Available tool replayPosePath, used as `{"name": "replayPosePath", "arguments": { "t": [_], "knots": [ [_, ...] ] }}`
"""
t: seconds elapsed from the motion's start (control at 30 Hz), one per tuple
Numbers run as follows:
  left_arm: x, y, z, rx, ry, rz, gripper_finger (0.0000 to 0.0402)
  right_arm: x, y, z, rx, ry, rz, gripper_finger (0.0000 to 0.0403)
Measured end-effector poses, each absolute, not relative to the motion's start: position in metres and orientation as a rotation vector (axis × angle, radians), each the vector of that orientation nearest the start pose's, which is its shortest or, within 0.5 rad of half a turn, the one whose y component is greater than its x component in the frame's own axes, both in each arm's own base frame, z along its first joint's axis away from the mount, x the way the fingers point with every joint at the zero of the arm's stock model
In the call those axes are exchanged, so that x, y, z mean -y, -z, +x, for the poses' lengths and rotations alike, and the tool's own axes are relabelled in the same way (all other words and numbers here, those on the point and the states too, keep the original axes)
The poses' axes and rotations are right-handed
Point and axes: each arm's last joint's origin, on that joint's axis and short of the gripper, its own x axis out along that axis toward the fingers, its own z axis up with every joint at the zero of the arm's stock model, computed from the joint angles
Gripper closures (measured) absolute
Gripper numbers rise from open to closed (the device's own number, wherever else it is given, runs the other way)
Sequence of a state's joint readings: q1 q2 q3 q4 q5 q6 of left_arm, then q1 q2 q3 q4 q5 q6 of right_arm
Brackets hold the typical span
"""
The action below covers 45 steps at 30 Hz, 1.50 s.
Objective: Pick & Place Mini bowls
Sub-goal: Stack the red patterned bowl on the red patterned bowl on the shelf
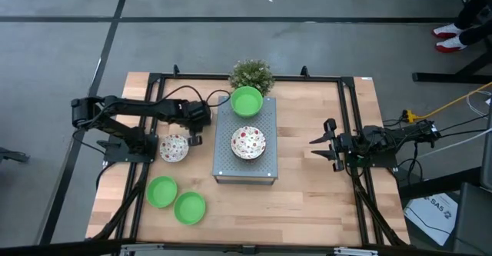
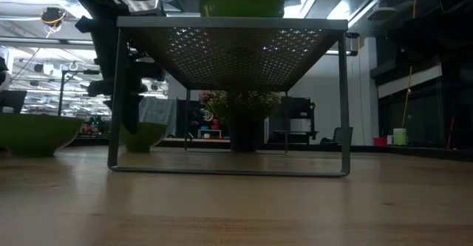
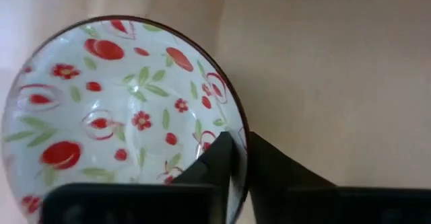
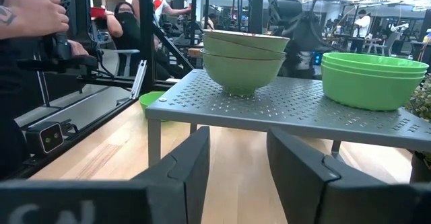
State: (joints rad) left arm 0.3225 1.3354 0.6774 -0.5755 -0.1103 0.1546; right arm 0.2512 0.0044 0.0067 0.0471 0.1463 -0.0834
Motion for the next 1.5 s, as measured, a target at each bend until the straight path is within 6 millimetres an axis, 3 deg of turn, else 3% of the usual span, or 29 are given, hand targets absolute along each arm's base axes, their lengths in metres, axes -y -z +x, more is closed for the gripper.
{"name": "replayPosePath", "arguments": {
  "t": [0.3, 0.53, 1.0, 1.23, 1.5],
  "knots": [
    [-0.074, -0.177, 0.204, -1.202, -0.435, -0.068, 0.0395, -0.020, -0.170, 0.095, 0.053, -0.102, -0.074, 0.0256],
    [-0.072, -0.197, 0.196, -1.063, -0.538, -0.174, 0.0396, -0.020, -0.170, 0.095, 0.053, -0.103, -0.074, 0.0256],
    [-0.069, -0.240, 0.168, -0.745, -0.828, -0.228, 0.0398, -0.020, -0.170, 0.095, 0.052, -0.103, -0.074, 0.0256],
    [-0.068, -0.266, 0.159, -0.518, -0.898, -0.214, 0.0398, -0.020, -0.170, 0.095, 0.053, -0.103, -0.074, 0.0256],
    [-0.069, -0.307, 0.157, -0.422, -0.901, -0.127, 0.0398, -0.020, -0.170, 0.095, 0.053, -0.103, -0.074, 0.0256]
  ]
}}
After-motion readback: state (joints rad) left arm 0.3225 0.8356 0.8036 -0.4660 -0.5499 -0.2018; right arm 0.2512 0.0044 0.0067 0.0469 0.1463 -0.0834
